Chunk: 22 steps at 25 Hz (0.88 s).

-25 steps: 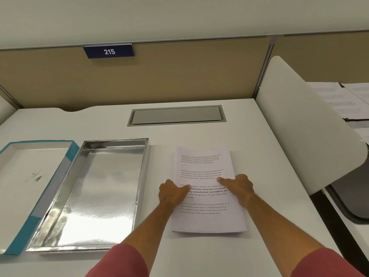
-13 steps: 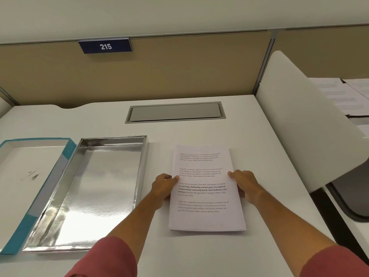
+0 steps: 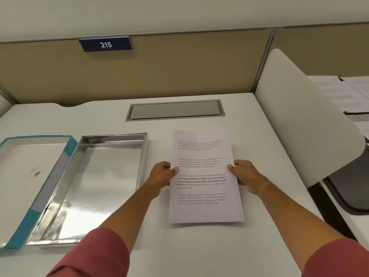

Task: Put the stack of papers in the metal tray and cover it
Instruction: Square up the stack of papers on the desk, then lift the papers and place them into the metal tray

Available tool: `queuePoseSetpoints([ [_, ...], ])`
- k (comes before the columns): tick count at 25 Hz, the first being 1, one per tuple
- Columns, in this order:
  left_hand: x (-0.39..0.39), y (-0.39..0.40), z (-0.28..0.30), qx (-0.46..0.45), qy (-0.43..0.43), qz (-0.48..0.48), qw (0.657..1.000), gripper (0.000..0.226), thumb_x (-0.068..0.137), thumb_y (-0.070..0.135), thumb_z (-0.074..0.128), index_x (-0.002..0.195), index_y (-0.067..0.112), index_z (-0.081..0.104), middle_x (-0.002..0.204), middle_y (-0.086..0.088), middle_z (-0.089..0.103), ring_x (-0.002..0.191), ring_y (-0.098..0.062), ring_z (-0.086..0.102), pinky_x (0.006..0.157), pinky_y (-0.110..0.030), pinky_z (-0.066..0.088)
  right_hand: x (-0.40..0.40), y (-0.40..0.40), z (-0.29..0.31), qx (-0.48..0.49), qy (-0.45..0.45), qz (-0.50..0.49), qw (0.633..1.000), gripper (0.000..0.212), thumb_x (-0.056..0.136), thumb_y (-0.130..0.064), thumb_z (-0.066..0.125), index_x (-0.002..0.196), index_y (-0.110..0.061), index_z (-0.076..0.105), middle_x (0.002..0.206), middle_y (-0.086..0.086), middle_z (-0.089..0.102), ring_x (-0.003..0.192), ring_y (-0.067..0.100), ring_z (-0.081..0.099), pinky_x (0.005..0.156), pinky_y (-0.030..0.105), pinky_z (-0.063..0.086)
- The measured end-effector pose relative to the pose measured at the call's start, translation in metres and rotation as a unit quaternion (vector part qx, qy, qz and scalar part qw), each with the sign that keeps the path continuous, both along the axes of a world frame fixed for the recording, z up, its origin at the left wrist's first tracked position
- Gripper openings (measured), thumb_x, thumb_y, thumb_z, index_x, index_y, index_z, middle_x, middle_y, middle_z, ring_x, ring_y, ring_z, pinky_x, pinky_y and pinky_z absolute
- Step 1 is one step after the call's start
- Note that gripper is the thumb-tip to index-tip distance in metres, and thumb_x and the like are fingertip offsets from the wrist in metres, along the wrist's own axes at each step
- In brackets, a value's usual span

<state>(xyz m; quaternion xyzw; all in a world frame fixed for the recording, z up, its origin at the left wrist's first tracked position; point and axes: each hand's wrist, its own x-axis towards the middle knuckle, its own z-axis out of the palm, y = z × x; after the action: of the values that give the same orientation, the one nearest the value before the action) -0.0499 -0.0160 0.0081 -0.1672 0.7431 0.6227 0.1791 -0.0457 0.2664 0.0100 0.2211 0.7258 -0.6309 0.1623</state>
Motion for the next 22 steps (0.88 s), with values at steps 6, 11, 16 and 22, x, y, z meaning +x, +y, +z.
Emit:
queuePoseSetpoints([
  [6, -0.005, -0.015, 0.052, -0.013, 0.143, -0.004, 0.990, 0.011, 0.088, 0.013, 0.066, 0.097, 0.012, 0.060, 0.107, -0.014, 0.069, 0.097, -0.030, 0.069, 0.085, -0.051, 0.057, -0.006, -0.005, 0.048, -0.010, 0.147, 0.014, 0.989, 0.010, 0.093, -0.009, 0.059, 0.099, -0.016, 0.061, 0.100, 0.011, 0.073, 0.090, 0.026, 0.071, 0.073, 0.037, 0.059],
  [11, 0.004, -0.022, 0.070, -0.058, 0.246, -0.006, 0.967, 0.013, 0.086, 0.012, 0.068, 0.097, 0.014, 0.061, 0.103, -0.006, 0.071, 0.095, -0.026, 0.068, 0.083, -0.044, 0.059, -0.002, -0.010, 0.061, -0.013, 0.235, 0.029, 0.971, 0.012, 0.091, -0.004, 0.060, 0.101, -0.011, 0.059, 0.103, 0.010, 0.073, 0.096, 0.028, 0.069, 0.081, 0.038, 0.057],
  [16, 0.011, -0.023, 0.068, -0.057, 0.245, -0.012, 0.968, 0.021, 0.086, 0.013, 0.068, 0.105, 0.019, 0.061, 0.107, -0.003, 0.071, 0.098, -0.023, 0.067, 0.085, -0.044, 0.058, 0.006, -0.008, 0.057, -0.040, 0.235, 0.047, 0.970, 0.019, 0.090, -0.005, 0.062, 0.108, -0.008, 0.058, 0.105, 0.010, 0.074, 0.100, 0.029, 0.069, 0.091, 0.044, 0.055],
  [22, 0.001, -0.006, 0.094, 0.023, 0.259, -0.015, 0.965, 0.037, 0.079, 0.037, 0.066, 0.112, 0.036, 0.049, 0.111, 0.005, 0.066, 0.094, -0.014, 0.067, 0.064, -0.022, 0.055, -0.006, -0.021, 0.087, -0.075, 0.277, 0.045, 0.957, 0.050, 0.077, -0.028, 0.074, 0.122, -0.016, 0.056, 0.111, 0.007, 0.071, 0.095, 0.025, 0.070, 0.072, 0.031, 0.059],
])
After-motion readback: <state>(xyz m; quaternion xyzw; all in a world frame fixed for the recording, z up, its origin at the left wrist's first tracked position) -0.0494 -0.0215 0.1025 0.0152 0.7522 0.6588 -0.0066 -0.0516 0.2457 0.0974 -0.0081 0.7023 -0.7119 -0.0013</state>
